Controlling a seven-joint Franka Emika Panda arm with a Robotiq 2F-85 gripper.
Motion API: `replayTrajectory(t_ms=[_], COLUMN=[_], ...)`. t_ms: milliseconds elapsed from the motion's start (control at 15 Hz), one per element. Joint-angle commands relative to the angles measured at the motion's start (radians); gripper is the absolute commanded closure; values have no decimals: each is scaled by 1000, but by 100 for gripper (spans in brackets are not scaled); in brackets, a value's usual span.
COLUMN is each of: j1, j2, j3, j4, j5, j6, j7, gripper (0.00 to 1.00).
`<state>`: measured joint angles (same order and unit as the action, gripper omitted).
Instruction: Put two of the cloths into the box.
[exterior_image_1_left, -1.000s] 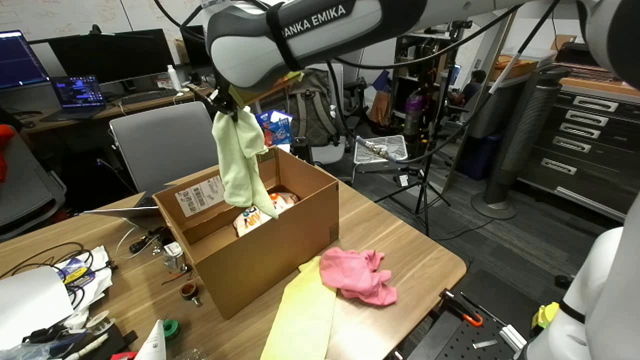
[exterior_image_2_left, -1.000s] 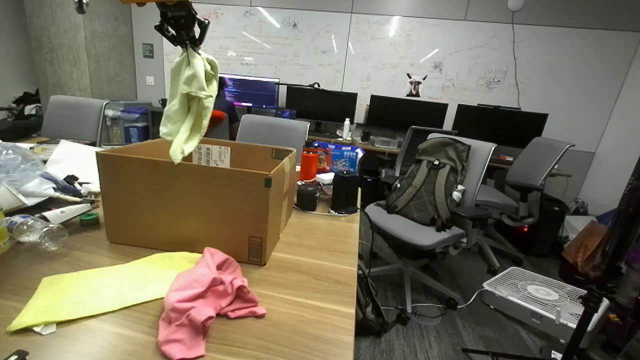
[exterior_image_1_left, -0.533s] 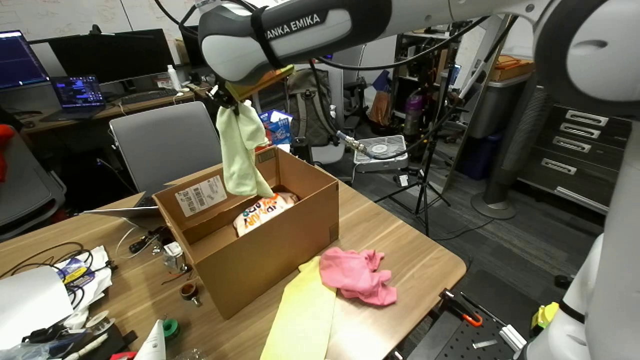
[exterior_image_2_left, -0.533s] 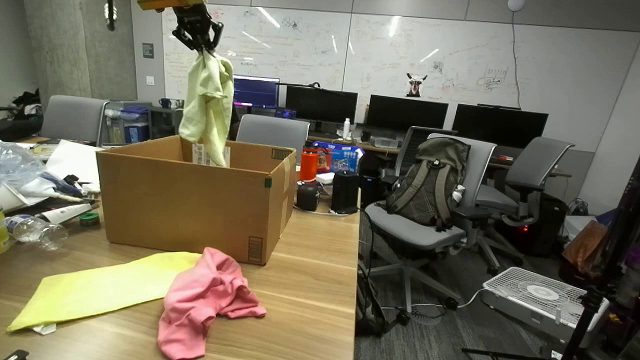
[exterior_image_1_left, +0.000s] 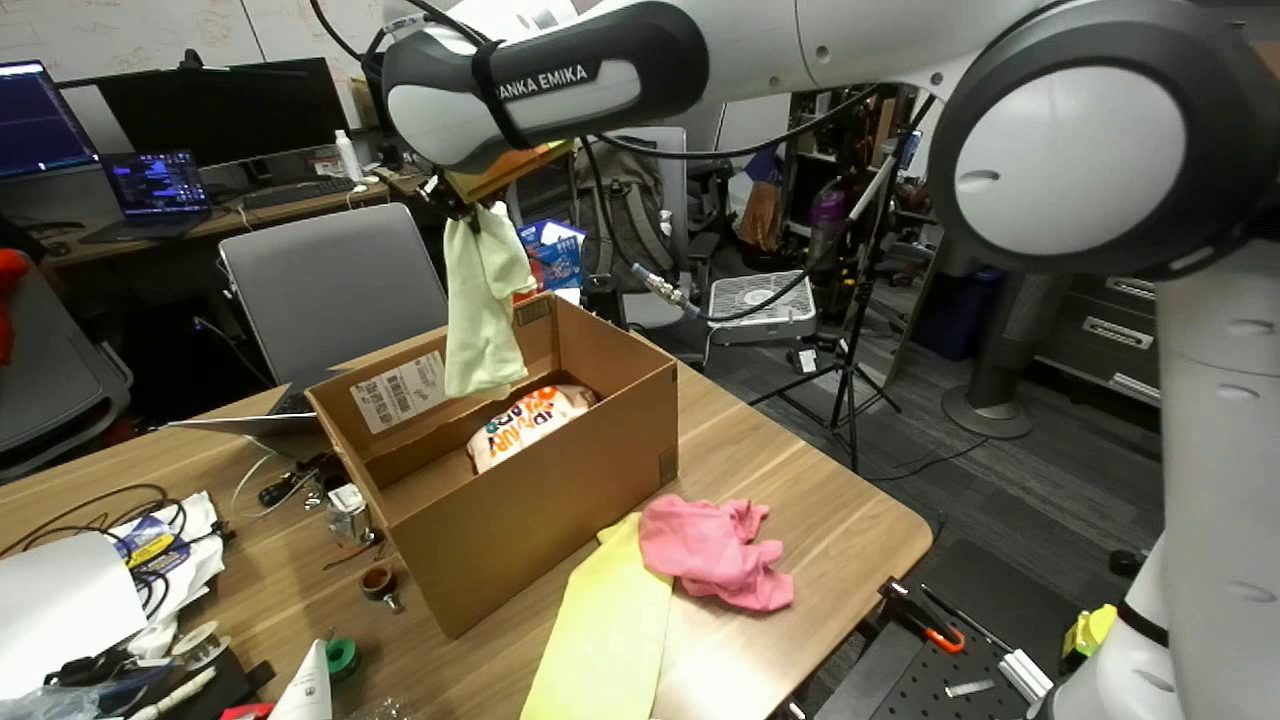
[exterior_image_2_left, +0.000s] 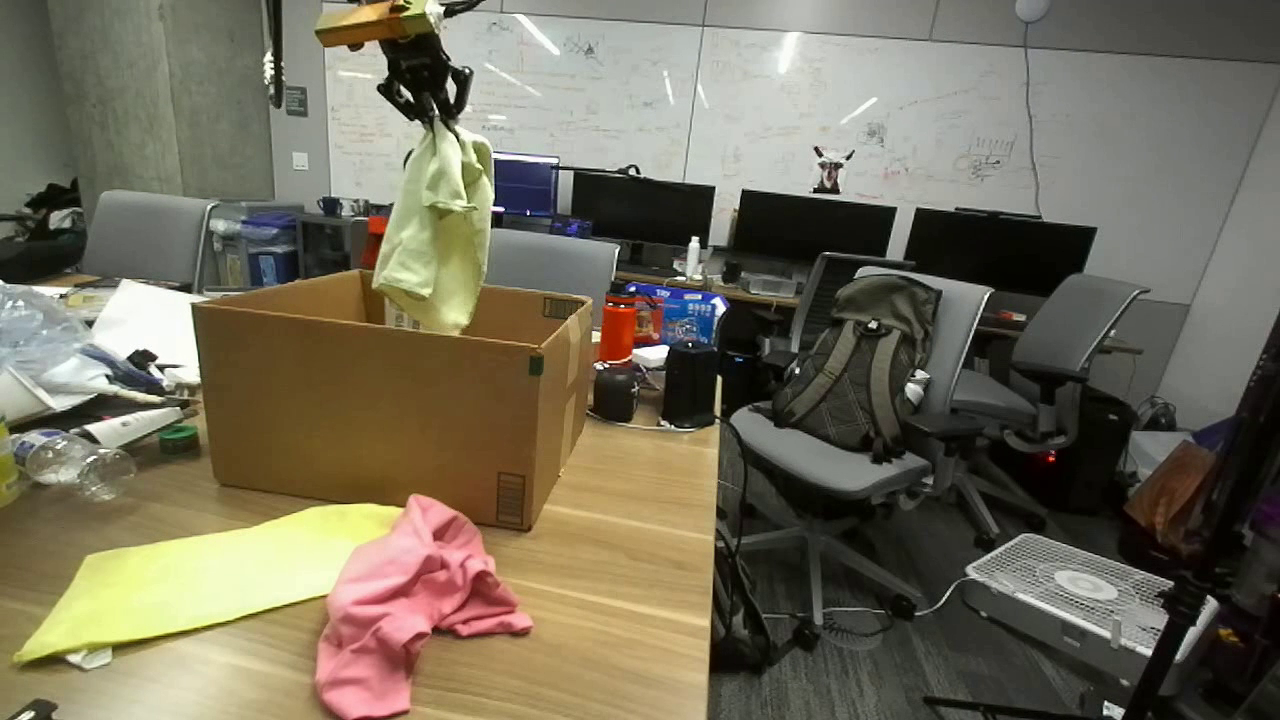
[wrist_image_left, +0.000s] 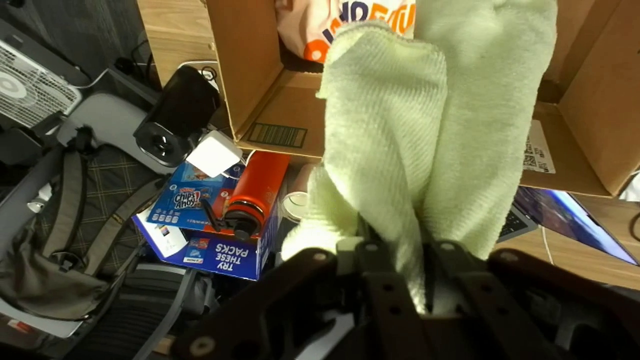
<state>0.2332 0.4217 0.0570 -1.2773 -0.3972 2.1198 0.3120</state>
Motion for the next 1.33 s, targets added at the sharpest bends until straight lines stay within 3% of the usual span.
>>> replayTrajectory(t_ms=[0,467,1267], j1=[22,9,-31], j2=[66,95,42], j3=[-27,-18,-15], j4=[128,174,127], j5=[3,-6,17], j6=[-68,-115,-286], j7=[-31,-43,-59], gripper=[52,1,0])
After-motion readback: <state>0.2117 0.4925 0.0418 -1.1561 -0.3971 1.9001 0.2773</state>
